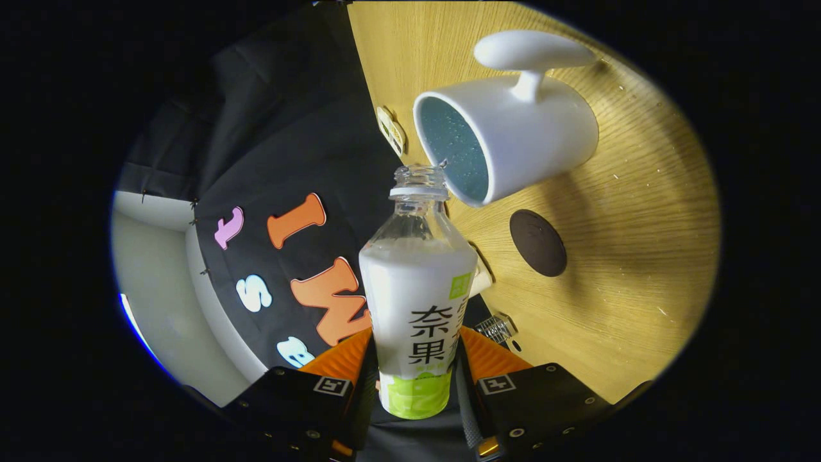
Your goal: Take the bottle from table, then pour the juice into the cup, finally place the bottle on the coaster
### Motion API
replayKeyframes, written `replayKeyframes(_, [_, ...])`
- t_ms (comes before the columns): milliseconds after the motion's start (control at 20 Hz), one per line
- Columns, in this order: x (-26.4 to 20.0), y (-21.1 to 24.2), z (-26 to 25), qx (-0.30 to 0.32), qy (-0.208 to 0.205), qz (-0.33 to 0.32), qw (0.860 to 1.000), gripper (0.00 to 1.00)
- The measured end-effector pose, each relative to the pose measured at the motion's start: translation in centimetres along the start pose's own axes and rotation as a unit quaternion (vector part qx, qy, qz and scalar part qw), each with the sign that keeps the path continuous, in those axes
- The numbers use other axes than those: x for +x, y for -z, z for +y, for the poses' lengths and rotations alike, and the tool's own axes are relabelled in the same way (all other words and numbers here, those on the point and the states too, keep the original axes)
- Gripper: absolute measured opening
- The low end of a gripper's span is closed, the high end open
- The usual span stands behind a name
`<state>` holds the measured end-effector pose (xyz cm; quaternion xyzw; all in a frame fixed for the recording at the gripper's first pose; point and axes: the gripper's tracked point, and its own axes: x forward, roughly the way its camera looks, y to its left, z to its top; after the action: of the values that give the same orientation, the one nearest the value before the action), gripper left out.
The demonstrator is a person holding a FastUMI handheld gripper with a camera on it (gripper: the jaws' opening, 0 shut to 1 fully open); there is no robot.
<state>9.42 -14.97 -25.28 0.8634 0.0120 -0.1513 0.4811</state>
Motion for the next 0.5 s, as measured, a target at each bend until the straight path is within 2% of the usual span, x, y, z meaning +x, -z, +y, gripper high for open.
replayKeyframes(500, [-0.1,0.7,3.5,0.051,-0.04,-0.002,0.998,0.58])
